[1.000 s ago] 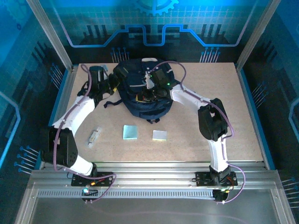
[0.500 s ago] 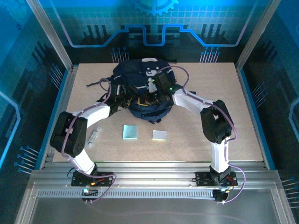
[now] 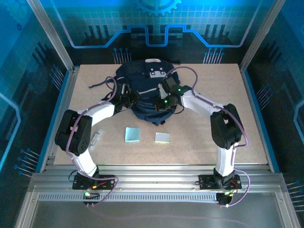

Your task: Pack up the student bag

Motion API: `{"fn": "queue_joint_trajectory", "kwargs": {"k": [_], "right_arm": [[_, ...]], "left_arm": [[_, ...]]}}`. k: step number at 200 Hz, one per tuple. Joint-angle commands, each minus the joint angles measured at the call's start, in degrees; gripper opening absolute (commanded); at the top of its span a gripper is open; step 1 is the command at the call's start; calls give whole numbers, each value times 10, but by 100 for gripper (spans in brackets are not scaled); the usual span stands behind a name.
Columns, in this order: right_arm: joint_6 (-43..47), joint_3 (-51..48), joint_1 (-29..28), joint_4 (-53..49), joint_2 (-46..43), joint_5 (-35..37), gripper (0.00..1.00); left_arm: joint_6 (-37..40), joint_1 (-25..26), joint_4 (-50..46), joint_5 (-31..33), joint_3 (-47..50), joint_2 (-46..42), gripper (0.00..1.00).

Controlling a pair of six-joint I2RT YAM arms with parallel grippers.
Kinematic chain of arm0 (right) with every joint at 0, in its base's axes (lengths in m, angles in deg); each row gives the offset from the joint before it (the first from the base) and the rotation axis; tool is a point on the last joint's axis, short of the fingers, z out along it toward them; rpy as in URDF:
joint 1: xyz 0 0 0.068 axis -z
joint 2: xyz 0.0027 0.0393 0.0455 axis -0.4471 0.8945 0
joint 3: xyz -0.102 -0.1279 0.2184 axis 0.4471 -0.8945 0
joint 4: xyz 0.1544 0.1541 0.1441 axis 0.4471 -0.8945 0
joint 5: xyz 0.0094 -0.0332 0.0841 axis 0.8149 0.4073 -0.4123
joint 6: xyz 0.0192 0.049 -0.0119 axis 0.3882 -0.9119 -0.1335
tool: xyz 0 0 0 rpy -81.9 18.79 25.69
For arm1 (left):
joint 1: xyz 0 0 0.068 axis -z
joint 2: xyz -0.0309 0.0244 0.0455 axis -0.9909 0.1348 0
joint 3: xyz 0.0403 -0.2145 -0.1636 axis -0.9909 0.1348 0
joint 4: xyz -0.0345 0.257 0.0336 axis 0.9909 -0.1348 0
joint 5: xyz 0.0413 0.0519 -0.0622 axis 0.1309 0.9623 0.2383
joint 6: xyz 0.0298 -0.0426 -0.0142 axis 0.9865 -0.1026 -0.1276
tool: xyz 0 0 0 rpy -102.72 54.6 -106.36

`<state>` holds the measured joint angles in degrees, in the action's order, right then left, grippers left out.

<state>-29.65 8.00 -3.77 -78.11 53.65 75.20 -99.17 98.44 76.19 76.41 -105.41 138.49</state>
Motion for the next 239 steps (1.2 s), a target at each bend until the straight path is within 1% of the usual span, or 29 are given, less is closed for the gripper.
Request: {"fn": "queue_joint_trajectory", "kwargs": {"k": [1,49,66,79,91,103,118,135,146,149,154,157,161,162,164,168,172,175,186,195,199,217,239], "right_arm": [[49,-18,54,-91,-18,121,0],[80,-12,137,-85,-13,211,0],[83,-12,159,-76,-13,215,0],[84,-17,164,-74,-21,205,0],[86,-31,164,-70,-38,187,0],[87,-53,164,-66,-61,152,0],[79,-94,161,-49,-96,93,0],[55,-140,158,-16,-134,4,0],[36,-164,148,11,-152,-33,0],[31,-169,146,16,-156,-43,0],[24,-175,139,28,-162,-55,0],[20,-179,136,36,-163,-62,0],[13,-183,130,46,-165,-72,0],[12,-184,128,49,-166,-73,0],[9,-186,126,53,-166,-79,0],[4,-188,120,63,-165,-89,0],[-1,-187,115,72,-163,-96,0],[-4,-186,110,78,-161,-100,0],[-14,-178,95,98,-147,-111,0],[-20,-163,84,109,-130,-111,0],[-23,-155,79,112,-123,-112,0],[-29,-109,61,121,-82,-121,0],[-34,-54,36,134,-47,-134,0]], "left_arm": [[46,-5,-5,-34,-33,-27,0],[90,-11,-64,-92,-61,-34,0],[99,-10,-75,-105,-67,-36,0],[109,-11,-80,-109,-72,-35,0],[123,-12,-93,-104,-86,-28,0],[137,-17,-100,-101,-108,-10,0],[140,-26,-99,-106,-144,24,0],[140,-32,-99,-109,-196,70,0],[143,-34,-109,-103,-238,99,0],[145,-34,-112,-101,-249,107,3],[146,-35,-121,-98,-269,119,11],[148,-35,-127,-97,-281,126,19],[149,-35,-134,-96,-297,134,32],[149,-36,-135,-95,-300,136,34],[150,-36,-140,-94,-308,140,42],[150,-36,-149,-93,-321,146,55],[151,-36,-160,-90,-334,151,65],[152,-36,-167,-87,-341,153,69],[154,-38,-179,-79,-353,152,77],[158,-38,-180,-68,-345,139,87],[159,-38,-179,-63,-339,131,89],[163,-39,-169,-42,-294,86,90],[146,-35,-153,-17,-209,27,90]]}}
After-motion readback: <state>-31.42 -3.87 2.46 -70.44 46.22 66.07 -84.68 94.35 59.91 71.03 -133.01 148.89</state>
